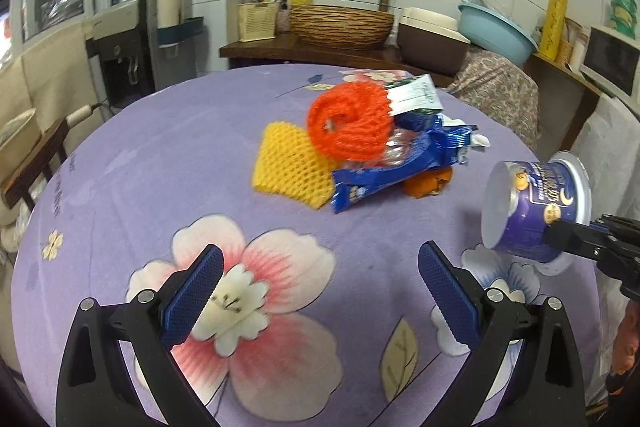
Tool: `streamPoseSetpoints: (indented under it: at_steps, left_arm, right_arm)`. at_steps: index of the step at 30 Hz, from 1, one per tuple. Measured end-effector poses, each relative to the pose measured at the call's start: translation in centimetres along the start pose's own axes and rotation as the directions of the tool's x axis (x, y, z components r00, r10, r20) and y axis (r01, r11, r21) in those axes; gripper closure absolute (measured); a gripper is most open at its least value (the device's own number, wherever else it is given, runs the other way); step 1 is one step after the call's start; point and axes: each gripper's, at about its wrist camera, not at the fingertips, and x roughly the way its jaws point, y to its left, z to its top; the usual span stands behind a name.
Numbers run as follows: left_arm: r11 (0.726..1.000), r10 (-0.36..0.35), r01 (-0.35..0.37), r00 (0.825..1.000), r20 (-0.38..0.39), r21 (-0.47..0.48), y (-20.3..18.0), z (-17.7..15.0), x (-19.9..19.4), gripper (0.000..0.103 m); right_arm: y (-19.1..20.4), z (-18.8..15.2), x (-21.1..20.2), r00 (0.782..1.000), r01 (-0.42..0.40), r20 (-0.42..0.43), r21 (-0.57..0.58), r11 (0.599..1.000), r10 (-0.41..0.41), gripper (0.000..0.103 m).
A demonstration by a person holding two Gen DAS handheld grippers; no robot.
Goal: Collect trash
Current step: 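Close the right gripper on the rim of the white plastic bowl, then grasp the blue snack bag with the left gripper while the right gripper holds the bowl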
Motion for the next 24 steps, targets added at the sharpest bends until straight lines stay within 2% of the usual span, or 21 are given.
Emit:
streamPoseSetpoints:
  at_steps: [3,8,14,18,19,20,22,24]
  left_arm:
    - [0.995,-0.01,0.008,1.0,0.021,0.095,-2.0,1.5,0.6,0.008]
    - [0.986,-0.036,0.04,0.999,-0.028,0.164,-4.6,3.2,3.5,0.021]
    - [0.969,0.049,-0.036,0.998,-0.045,0.246,-6.8,3.1,5.9,0.032]
    - [0.968,0.085,-0.072,0.995,-0.043,0.24,-6.7,3.1,7.1,0.047]
    - [0.967,0.093,-0.081,0.995,-0.039,0.242,-6.7,3.2,7.1,0.055]
    - [0.967,0.097,-0.085,0.995,-0.038,0.241,-6.7,3.2,6.9,0.058]
    - [0.973,0.084,-0.074,0.996,-0.04,0.218,-6.3,3.4,6.4,0.07]
    - [0.978,0.067,-0.057,0.997,-0.044,0.2,-6.1,3.4,5.9,0.078]
  right_arm:
    - [-0.8,-0.5,-1.6,1.0,0.02,0.02,0.004,1.0,-0.02,0.095]
    - [-2.0,-1.4,-3.3,0.998,0.051,0.047,0.039,0.998,-0.053,0.095]
    - [-3.9,-2.5,-5.0,0.995,0.08,0.056,0.085,0.993,-0.085,0.095]
    - [-5.1,-3.2,-5.8,0.993,0.096,0.058,0.114,0.989,-0.103,0.095]
    - [-5.2,-3.3,-5.9,0.993,0.097,0.058,0.117,0.988,-0.105,0.095]
    - [-5.3,-3.4,-6.1,0.993,0.099,0.06,0.12,0.988,-0.107,0.095]
    - [-5.4,-3.6,-6.2,0.992,0.099,0.062,0.128,0.987,-0.108,0.095]
    - [-5.6,-3.8,-6.3,0.992,0.098,0.064,0.132,0.986,-0.107,0.095]
